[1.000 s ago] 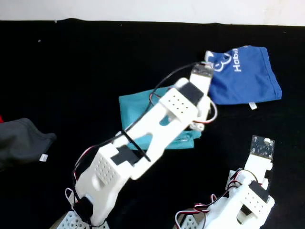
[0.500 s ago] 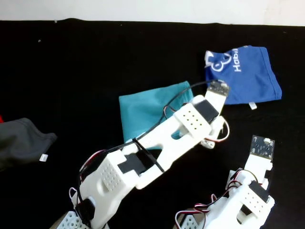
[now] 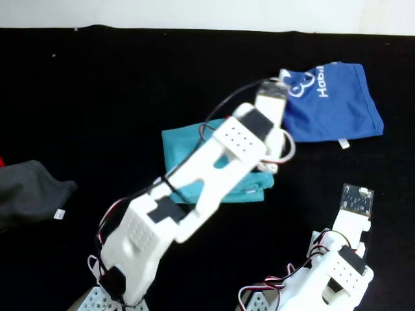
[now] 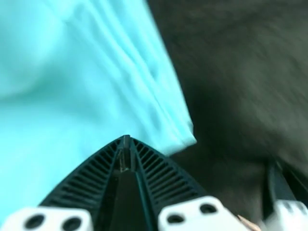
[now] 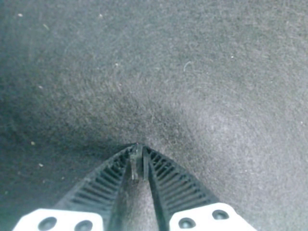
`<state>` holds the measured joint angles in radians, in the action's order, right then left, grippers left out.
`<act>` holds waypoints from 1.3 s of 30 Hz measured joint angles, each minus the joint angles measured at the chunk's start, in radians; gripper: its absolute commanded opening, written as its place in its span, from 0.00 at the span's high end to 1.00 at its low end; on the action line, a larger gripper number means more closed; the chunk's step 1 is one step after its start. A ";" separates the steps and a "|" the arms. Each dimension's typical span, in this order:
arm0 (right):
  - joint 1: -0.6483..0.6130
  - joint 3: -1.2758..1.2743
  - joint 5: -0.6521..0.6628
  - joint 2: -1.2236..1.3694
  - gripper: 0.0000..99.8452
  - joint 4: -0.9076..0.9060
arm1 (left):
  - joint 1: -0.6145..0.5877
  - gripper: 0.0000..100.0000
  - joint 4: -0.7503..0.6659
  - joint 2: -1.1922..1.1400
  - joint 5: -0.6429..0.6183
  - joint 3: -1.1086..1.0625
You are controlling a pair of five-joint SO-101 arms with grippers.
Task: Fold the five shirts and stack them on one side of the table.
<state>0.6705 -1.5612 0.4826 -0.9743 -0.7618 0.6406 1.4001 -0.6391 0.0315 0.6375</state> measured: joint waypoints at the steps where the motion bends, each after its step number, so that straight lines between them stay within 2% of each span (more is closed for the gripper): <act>1: 0.000 0.000 0.000 0.000 0.99 0.000 | -0.012 0.99 -0.015 -0.020 0.000 0.000; 6: 0.000 0.000 0.000 0.000 0.99 0.000 | 0.006 0.99 -0.037 -0.066 0.000 0.000; 13: 0.000 0.000 0.000 0.000 0.99 0.000 | 0.137 0.99 -0.037 -0.081 0.000 0.000; 22: 0.000 0.000 0.000 0.000 0.99 0.000 | 0.196 0.99 0.043 -0.078 0.000 0.037; 26: 0.000 0.000 0.000 0.000 0.99 0.000 | 0.158 0.99 0.132 0.000 0.000 0.103; 32: 0.000 0.000 0.000 0.000 0.99 0.000 | -0.017 0.99 0.167 0.160 0.000 0.150; 35: 0.000 0.000 0.000 0.000 0.99 0.000 | -0.109 0.99 0.198 0.169 0.000 0.110; 39: 0.000 0.000 0.000 0.000 0.99 0.000 | -0.170 0.99 0.227 0.167 0.000 -0.029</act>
<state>0.6705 -1.5612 0.4826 -0.9743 -0.7618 0.4703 1.6272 -0.4718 0.0315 0.6084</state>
